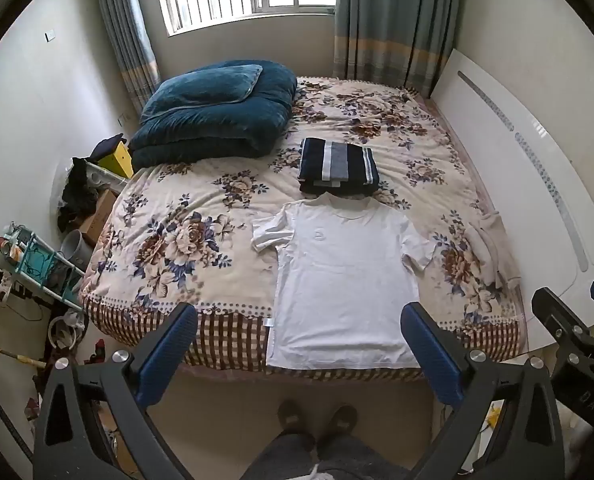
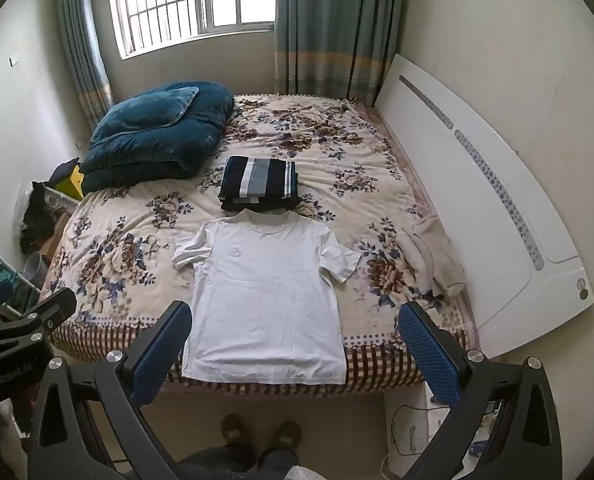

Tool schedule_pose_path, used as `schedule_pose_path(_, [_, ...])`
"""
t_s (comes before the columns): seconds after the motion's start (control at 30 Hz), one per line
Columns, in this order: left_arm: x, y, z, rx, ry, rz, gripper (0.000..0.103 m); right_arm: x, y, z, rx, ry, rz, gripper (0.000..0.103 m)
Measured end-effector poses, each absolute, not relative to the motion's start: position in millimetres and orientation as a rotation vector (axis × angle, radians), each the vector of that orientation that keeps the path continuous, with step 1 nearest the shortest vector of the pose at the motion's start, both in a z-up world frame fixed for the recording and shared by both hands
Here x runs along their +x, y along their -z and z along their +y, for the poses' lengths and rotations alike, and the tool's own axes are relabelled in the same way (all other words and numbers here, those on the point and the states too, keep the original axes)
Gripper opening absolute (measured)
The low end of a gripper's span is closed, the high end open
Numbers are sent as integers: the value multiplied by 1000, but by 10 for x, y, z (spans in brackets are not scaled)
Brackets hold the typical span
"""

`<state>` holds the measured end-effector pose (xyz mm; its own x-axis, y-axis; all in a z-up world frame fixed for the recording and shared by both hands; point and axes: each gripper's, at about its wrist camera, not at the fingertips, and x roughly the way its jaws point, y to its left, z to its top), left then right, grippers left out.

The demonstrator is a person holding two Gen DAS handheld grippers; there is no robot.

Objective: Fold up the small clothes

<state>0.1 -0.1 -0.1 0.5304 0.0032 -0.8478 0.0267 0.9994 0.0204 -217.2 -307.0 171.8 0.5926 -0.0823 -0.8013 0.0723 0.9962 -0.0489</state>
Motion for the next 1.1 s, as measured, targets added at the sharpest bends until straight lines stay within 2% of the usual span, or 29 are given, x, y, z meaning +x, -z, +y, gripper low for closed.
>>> schedule_pose_path(0.87, [-2,-3,-3,29,21,1003,103,-2156,-1784,-3046,-13,91,930,103])
schedule_pose_path(1.1, [220,-172,-69,28,21,994,103,-2175,-1809,-3036,-13,91,928,103])
